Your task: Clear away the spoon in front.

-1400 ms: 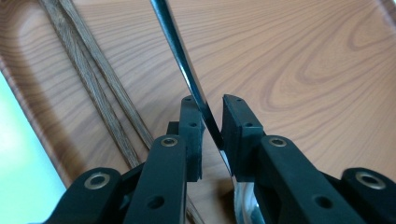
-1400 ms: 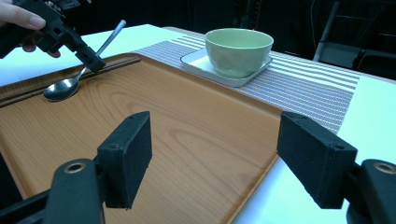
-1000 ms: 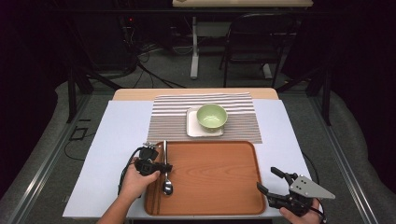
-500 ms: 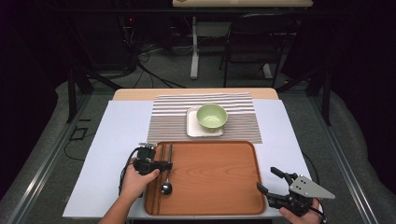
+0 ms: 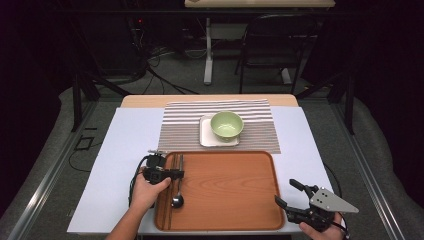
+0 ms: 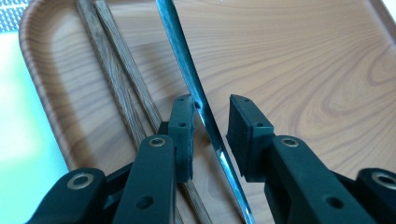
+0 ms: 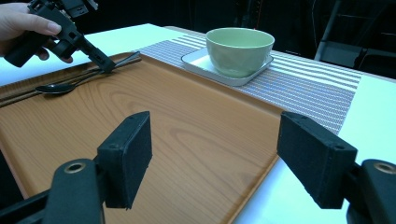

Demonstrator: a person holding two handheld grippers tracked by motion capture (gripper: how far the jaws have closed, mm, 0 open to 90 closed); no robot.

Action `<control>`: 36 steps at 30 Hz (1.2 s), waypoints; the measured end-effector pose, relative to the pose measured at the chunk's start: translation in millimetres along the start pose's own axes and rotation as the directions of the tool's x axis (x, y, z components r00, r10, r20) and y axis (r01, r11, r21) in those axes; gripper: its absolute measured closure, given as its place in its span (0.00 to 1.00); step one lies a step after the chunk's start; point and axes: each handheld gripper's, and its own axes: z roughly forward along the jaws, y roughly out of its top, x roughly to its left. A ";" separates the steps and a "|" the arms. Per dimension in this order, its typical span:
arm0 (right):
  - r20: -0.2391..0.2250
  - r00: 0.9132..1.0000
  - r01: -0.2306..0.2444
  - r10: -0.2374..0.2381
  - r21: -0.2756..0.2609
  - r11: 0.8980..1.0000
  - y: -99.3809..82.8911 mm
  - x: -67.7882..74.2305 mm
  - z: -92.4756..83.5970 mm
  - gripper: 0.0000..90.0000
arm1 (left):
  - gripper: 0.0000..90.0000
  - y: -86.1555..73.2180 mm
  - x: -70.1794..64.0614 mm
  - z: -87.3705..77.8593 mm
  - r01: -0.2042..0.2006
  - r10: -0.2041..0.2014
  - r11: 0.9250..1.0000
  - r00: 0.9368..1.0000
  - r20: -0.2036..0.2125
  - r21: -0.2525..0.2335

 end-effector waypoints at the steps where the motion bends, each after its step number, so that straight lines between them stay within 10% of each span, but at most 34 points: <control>1: 0.000 1.000 -0.001 0.001 -0.001 1.000 0.0 0.0 0.1 0.29 | 0.79 0.9 0.7 0.1 -0.001 0.001 1.000 1.000 -0.003 0.001; 36: -0.003 1.000 0.001 -0.001 -0.002 1.000 -0.1 -0.1 -0.2 0.29 | 0.76 51.9 10.1 11.4 0.013 -0.017 0.998 0.998 -0.065 -0.056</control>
